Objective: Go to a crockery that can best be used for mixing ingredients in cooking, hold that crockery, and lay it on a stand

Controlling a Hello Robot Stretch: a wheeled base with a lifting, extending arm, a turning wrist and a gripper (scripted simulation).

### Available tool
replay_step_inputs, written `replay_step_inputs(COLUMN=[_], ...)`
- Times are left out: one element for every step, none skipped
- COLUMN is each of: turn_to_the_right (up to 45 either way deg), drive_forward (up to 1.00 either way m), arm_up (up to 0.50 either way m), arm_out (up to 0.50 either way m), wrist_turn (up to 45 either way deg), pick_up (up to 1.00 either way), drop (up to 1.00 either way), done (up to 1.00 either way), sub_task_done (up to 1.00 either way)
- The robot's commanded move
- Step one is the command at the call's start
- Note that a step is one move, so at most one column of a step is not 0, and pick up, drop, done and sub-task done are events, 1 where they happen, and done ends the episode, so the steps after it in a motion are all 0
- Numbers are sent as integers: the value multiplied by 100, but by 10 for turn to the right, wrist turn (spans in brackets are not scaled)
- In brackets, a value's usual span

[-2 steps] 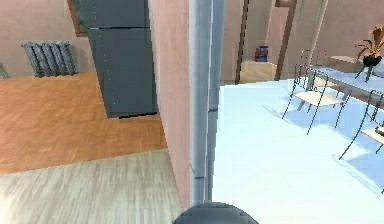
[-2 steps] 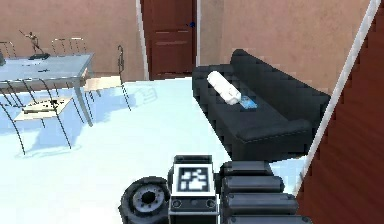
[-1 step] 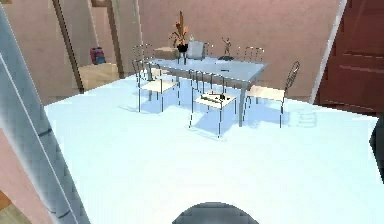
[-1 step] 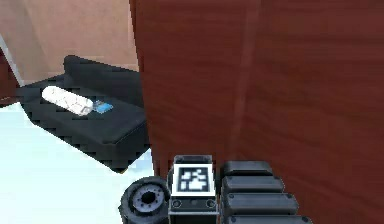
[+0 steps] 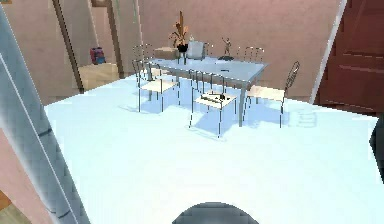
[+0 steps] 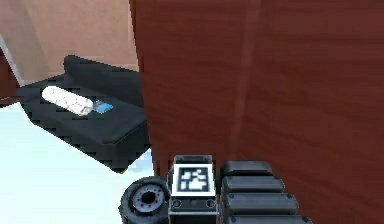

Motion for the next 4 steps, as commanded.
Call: replay_step_inputs(turn_to_the_right=[120,450,-450,-450], drive_forward=[0,0,0,0], arm_up=[0,0,0,0], arm_out=[0,0,0,0], wrist_turn=[0,0,0,0], pick_up=[0,0,0,0], drop=[0,0,0,0], done=[0,0,0,0], sub_task_done=[0,0,0,0])
